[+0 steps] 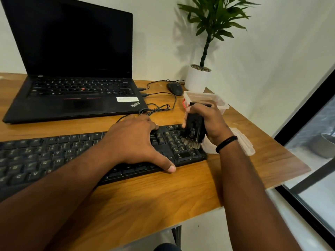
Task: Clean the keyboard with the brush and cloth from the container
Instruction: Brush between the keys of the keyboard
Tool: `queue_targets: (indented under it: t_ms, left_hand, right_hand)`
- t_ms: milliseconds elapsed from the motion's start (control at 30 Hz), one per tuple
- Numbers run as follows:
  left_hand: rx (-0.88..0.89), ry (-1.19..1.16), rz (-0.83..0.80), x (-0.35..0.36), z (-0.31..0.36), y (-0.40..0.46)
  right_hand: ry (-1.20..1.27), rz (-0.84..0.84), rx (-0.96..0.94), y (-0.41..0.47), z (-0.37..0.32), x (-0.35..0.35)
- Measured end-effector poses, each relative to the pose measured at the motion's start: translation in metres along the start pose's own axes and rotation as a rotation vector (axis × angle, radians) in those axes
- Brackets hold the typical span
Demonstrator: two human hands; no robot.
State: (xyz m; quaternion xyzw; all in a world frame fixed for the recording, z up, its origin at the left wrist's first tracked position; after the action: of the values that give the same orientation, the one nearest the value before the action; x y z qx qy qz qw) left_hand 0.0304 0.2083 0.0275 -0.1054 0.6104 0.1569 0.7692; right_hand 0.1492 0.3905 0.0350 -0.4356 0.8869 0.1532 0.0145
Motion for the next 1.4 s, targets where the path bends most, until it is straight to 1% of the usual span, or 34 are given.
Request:
queue_targets:
  t_ms: [100,167,233,300,367,500,567,600,667,733,767,800,933,1067,1133,1200,1233,1300,1367,1400]
  left_hand:
    - [0.002,0.0,-0.004,0.001,0.0,0.0]
    - [0.001,-0.005,-0.002,0.0,0.001,-0.001]
    - [-0.003,-0.01,0.0,0.0,0.001,-0.001]
    - [-0.002,-0.005,-0.001,0.0,0.002,-0.002]
    - [0.001,0.005,-0.003,0.0,0.002,-0.002]
    - [-0.003,0.004,-0.002,0.0,0.001,-0.001]
    - [-0.003,0.006,-0.004,0.0,0.001,-0.001]
    - [-0.005,0.007,-0.003,0.0,0.001,-0.001]
    - [-0.008,0.01,0.0,-0.001,0.001,0.0]
    - [-0.004,0.017,-0.001,-0.001,0.001,0.0]
    - [-0.001,0.017,-0.001,0.0,0.001,0.0]
    - [0.001,0.014,-0.001,0.0,0.001,0.0]
    - [0.006,0.032,0.01,0.001,0.001,-0.001]
    - [0.01,0.047,0.023,0.001,0.002,-0.001]
    - [0.013,0.051,0.028,0.001,0.001,-0.001]
    - [0.015,0.043,0.034,0.001,0.001,-0.001]
    - [0.016,0.035,0.037,0.001,0.0,-0.001]
    - [0.012,0.023,0.037,0.001,0.001,-0.001]
    - [0.007,0.013,0.03,0.001,0.001,0.0]
    - [0.005,0.007,0.029,0.001,0.0,-0.001]
  right_hand:
    - [0.071,-0.161,0.103,-0.002,0.001,-0.005]
    - [0.094,-0.198,0.128,-0.004,0.001,-0.006]
    - [0.062,-0.11,0.089,-0.002,0.004,-0.003]
    - [-0.053,0.065,-0.007,0.001,0.006,0.003]
    - [-0.155,0.218,-0.063,0.004,0.007,0.008]
    - [-0.239,0.36,-0.132,0.001,0.007,0.011]
    - [-0.28,0.39,-0.157,-0.008,0.003,0.013]
    - [-0.298,0.376,-0.164,-0.014,-0.001,0.013]
    - [-0.305,0.269,-0.146,-0.028,-0.008,0.012]
    - [-0.249,0.132,-0.091,-0.041,-0.015,0.007]
    - [-0.225,0.093,-0.069,-0.043,-0.016,0.006]
    - [-0.228,0.099,-0.059,-0.044,-0.017,0.008]
    - [-0.339,0.333,-0.085,-0.029,-0.012,0.033]
    - [-0.461,0.483,-0.092,-0.003,-0.017,0.056]
    - [-0.46,0.515,-0.094,0.004,-0.019,0.062]
    - [-0.439,0.485,-0.086,0.001,-0.02,0.066]
    - [-0.454,0.44,-0.082,-0.003,-0.021,0.065]
    - [-0.491,0.281,-0.065,-0.013,-0.023,0.059]
    - [-0.517,0.089,-0.005,-0.021,-0.031,0.051]
    - [-0.535,0.025,0.018,-0.024,-0.034,0.049]
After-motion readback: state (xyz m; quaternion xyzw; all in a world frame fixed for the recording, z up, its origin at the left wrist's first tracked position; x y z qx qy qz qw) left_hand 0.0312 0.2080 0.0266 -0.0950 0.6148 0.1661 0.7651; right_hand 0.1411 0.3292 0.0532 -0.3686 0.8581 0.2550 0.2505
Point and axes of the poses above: each hand's wrist, its own y-axis towards the middle knuckle, its own x-axis out of the palm, z = x × y, the point moved 1 cm from there along y, towards the middle knuckle, and after that the axes turned 2 degrees about -y, right-handed, at the moved point
